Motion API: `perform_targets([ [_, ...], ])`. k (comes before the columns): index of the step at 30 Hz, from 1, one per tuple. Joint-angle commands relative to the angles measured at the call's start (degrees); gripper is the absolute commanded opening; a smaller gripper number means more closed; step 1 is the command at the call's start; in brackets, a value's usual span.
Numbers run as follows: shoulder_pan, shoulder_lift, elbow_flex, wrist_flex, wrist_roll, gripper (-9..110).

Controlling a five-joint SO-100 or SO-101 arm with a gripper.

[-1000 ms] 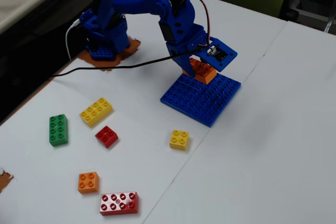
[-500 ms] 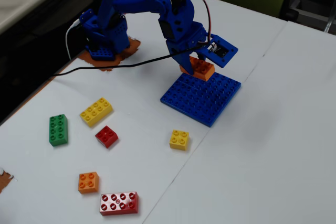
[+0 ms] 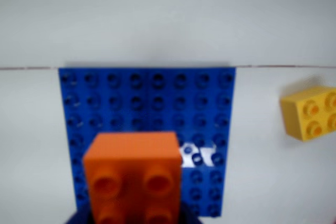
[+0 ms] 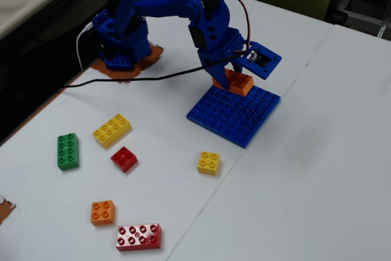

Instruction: Pick up the 2x4 orange block and go up the 8x8 blue block.

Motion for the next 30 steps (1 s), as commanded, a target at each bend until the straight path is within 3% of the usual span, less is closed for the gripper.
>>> perform_targets([
  [1, -0.44, 0.88, -3.25, -0.88, 0.18, 0],
  [30, 0.62, 1.05, -1.76, 0.18, -0.62, 0],
])
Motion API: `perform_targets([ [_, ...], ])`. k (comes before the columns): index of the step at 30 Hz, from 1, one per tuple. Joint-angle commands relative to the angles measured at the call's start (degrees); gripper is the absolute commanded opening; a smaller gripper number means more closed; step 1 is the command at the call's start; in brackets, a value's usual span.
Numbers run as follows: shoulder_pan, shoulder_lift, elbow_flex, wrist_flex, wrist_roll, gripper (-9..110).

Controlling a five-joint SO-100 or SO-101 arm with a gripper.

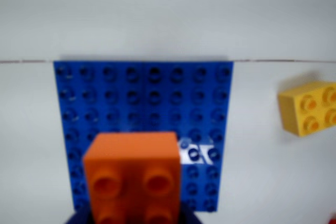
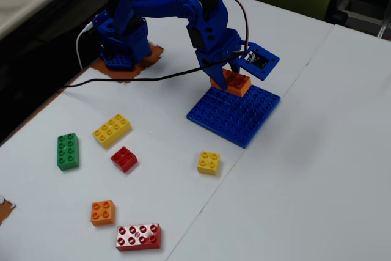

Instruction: Pick up the 2x4 orange block and go up the 8x8 blue block.

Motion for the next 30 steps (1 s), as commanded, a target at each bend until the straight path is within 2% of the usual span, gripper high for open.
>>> perform_targets([
  [1, -0.26, 0.79, -1.32, -1.32, 0.44, 0],
  [30, -0.09, -1.41, -1.41, -0.79, 0.44, 0],
])
